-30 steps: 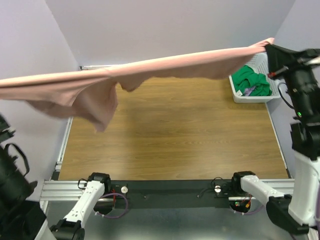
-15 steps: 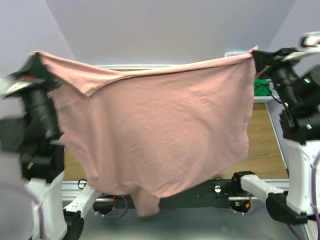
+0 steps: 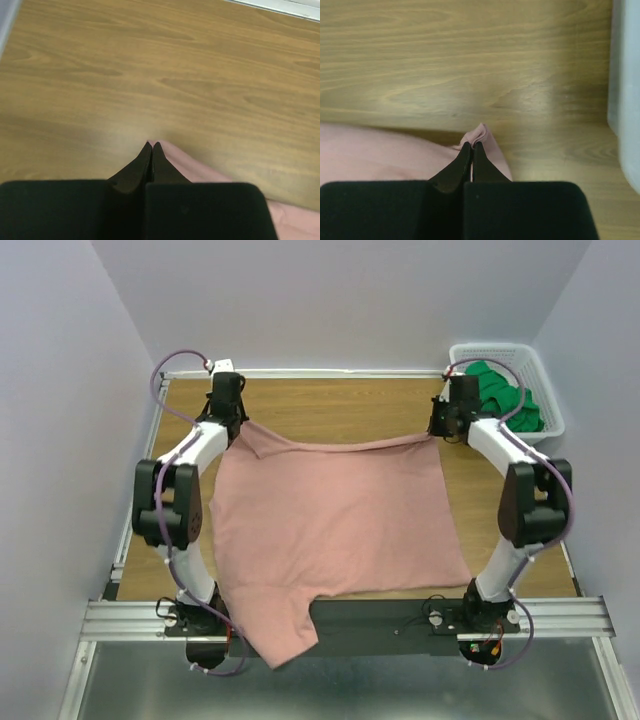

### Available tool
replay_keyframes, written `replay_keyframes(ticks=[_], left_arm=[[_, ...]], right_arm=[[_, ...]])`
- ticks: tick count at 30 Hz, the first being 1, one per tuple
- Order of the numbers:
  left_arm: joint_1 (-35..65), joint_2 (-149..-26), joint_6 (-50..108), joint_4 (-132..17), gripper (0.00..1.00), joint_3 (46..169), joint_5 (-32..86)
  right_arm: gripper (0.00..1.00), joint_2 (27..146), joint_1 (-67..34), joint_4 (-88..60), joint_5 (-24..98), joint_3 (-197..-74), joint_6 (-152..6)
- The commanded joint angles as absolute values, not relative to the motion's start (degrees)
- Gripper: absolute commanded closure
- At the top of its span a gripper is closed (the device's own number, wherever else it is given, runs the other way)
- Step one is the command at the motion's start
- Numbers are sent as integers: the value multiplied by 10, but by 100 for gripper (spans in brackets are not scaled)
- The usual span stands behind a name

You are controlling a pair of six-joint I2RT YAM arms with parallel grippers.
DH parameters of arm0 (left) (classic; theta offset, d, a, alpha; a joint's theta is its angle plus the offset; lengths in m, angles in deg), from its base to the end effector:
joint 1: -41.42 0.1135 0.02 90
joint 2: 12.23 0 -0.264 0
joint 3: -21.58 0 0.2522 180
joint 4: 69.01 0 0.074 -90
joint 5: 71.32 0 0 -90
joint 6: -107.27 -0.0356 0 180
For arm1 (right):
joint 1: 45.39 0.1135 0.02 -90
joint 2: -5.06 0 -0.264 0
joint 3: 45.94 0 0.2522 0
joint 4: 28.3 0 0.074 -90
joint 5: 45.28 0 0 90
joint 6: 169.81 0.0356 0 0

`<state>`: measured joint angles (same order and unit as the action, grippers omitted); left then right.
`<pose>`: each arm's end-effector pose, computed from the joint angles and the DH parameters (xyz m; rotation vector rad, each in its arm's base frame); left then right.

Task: Fold and stack the t-shirts
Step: Flatten the tshirt out, then fold the tshirt

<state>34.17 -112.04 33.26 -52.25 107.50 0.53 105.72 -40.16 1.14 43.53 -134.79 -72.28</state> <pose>0.4008 -0.0398 0.2581 -0.3454 2.0487 0.0862 0.3964 0.0370 0.2491 0.0353 2.2942 0.1392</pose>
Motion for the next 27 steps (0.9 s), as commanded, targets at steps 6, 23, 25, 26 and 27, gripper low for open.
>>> replay_keyframes(ticks=[6, 23, 25, 26, 27], left_arm=[[360, -1258, 349, -553, 100, 1254, 17], [387, -1323, 406, -481, 100, 1368, 99], [387, -1308, 412, -488, 100, 1330, 102], [388, -1301, 413, -494, 100, 1318, 104], [389, -1294, 418, -500, 100, 1307, 104]], right_arm=[[99, 1237, -406, -64, 498, -1499, -764], [99, 1330, -428, -68, 508, -1625, -754], [99, 1322, -429, -68, 497, -1622, -749], [99, 1321, -429, -68, 496, -1622, -748], [99, 1320, -428, -68, 493, -1621, -747]])
